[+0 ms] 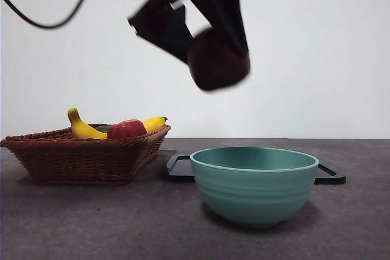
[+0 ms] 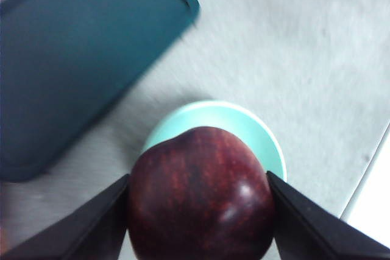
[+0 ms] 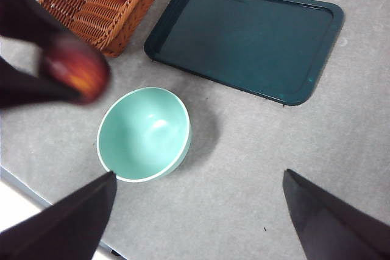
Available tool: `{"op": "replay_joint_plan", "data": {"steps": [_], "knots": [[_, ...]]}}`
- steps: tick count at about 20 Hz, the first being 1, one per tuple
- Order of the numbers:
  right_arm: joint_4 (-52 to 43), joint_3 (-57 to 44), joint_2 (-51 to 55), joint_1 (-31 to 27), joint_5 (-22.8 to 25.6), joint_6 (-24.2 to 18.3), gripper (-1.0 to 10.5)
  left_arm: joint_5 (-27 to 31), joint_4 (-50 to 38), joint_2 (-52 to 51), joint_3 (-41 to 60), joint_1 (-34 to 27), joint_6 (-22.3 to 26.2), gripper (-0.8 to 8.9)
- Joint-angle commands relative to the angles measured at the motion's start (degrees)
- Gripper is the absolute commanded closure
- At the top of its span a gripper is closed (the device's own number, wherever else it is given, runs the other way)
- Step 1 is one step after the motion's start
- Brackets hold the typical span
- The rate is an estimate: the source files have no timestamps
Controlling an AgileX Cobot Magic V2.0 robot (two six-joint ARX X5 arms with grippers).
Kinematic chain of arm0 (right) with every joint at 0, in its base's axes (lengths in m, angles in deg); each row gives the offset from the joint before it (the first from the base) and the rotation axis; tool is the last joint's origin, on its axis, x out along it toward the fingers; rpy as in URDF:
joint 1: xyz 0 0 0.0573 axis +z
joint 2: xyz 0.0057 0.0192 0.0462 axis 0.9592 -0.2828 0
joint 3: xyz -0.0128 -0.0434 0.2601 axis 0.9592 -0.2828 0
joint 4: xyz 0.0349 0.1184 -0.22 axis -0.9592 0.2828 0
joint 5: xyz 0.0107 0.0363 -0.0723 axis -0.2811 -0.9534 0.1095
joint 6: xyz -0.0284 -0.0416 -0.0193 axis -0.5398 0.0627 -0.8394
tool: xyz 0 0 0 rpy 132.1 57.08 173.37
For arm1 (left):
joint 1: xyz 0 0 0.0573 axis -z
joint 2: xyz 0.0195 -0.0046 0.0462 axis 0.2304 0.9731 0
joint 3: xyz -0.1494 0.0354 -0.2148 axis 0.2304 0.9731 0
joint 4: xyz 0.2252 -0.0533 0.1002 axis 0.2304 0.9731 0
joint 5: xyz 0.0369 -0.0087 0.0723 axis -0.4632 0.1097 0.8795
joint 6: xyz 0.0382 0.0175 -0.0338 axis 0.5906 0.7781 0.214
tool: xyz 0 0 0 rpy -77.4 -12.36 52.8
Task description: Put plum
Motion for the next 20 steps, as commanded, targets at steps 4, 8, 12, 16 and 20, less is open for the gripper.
{"op": "replay_joint_plan", "data": {"steps": [4,8,12,16,20], "knots": [[-0.4,1.2,-0.5,0.2,-0.1,0.4,5.1,0.5,-3.1,8.9,-1.1,3.2,0.5,5.46],[-0.4,1.2,-0.5,0.2,-0.2,0.4,5.1,2.9,-4.2,13.7,-1.1,4.2,1.9,5.46],[-0.4,1.2,-0.5,0.2,-0.2,0.4,5.1,2.9,-5.8,16.8,-1.1,4.6,1.9,5.45],[-0.1,1.2,-0.5,0.2,-0.1,0.4,5.1,2.9,-5.9,18.0,-1.1,4.8,1.9,5.31],[0.0,1.2,-0.5,0.2,-0.1,0.4,5.1,2.9,-5.9,18.0,-1.1,4.9,2.3,4.36]]}}
